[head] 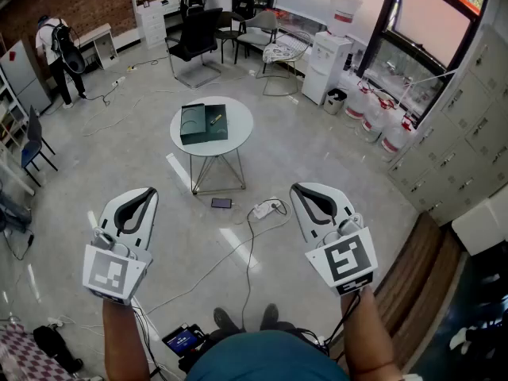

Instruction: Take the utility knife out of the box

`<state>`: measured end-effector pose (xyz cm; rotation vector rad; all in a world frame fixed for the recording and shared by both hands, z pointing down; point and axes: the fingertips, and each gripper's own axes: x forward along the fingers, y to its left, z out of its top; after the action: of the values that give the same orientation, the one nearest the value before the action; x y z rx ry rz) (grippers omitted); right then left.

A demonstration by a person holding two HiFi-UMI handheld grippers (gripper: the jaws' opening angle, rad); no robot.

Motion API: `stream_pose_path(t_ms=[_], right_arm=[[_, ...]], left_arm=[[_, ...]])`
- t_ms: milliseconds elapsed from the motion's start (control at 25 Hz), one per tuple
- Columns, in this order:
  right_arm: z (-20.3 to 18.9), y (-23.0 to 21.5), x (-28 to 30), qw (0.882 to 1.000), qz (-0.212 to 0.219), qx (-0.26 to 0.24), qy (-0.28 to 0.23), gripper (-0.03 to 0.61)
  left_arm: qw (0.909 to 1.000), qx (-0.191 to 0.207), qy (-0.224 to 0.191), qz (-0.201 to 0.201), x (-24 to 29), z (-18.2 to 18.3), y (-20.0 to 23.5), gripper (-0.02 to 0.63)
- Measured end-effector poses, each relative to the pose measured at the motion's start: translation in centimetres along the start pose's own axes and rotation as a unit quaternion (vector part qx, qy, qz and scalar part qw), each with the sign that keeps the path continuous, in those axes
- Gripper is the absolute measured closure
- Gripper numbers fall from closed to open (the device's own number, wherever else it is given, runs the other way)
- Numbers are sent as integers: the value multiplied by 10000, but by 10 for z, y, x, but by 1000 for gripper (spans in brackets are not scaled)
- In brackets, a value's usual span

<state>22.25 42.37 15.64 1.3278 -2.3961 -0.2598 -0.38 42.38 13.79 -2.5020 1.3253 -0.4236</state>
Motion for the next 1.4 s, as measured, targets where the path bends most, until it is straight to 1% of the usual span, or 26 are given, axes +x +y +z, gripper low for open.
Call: stream_pose_path(t_ms=[120, 280, 520, 720, 840, 1040, 1400], right_arm=[[0, 2, 2, 9999, 17, -118, -80, 541], [1, 5, 4, 10000, -23, 30, 27, 541], [1, 5, 11, 9999, -59, 80, -80, 540], [-2, 9, 18, 9995, -105, 303, -80, 540], [-2, 12, 21, 9993, -136, 356, -33, 540], [4, 19, 29, 9991, -204, 371, 56, 540], [17, 46, 47, 9986, -352, 370, 133, 540]], left_arm=[[10000, -25, -23, 1, -1, -2, 1, 595], [10000, -49, -35, -16, -3, -4, 5, 595], [9999, -71, -46, -55, 1, -10, 10, 595], [9999, -77, -51, -101, 2, -20, 15, 595], [9998, -107, -45, -135, 1, -24, 18, 595], [9997, -130, -45, -225, -3, -31, 31, 595], [9992, -159, -219, -295, -18, -50, 64, 595]])
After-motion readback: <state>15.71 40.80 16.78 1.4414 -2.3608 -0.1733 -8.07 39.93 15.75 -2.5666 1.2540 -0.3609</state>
